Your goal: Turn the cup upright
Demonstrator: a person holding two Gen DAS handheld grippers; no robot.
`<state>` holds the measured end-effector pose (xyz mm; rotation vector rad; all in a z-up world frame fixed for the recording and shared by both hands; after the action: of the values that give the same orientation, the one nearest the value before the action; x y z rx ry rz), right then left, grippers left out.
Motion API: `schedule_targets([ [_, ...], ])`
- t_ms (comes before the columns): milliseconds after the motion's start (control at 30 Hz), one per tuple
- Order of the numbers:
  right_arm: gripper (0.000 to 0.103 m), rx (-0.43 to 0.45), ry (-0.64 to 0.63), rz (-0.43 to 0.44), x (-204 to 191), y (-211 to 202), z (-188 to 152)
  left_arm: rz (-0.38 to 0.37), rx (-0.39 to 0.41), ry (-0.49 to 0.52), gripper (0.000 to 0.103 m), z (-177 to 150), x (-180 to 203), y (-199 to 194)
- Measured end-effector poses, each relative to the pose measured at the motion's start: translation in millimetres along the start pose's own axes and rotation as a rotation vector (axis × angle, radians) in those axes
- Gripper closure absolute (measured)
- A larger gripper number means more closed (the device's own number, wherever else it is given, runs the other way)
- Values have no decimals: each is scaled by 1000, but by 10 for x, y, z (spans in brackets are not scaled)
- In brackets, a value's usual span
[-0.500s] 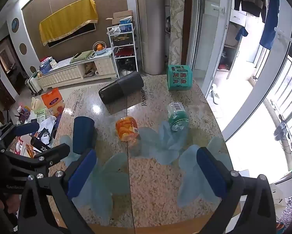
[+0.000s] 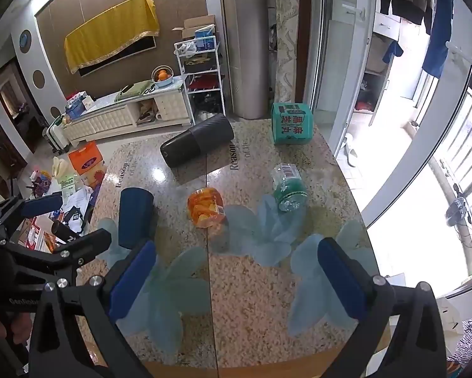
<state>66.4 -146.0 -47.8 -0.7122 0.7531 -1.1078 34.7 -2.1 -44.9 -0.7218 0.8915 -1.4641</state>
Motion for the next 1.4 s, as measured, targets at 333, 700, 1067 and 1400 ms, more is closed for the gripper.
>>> schedule_targets([
  [333, 0, -4, 5, 13, 38, 42, -24, -1, 3, -2, 0, -12, -24, 31],
  [700, 0, -7, 6, 14, 43, 45, -17, -5, 3, 0, 0, -8, -30, 48],
  [1067, 0, -17, 17, 30, -18, 104, -20, -22, -1, 32, 0, 51, -120, 79],
  [1400, 0, -32, 54, 59, 29, 196, 54, -104, -7, 131, 0, 480, -379, 249],
])
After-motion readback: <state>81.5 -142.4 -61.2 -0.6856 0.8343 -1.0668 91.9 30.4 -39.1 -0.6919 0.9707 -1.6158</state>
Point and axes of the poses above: each gripper's, at about its wrist camera, not at the fingertips, and y roughly the way its jaws point, x to its right, z to its top, the point moved 6 cm from there along y, roughly the way its jaws point, and after that the axes turned 9 degrees about y, right-handed, at the moved point
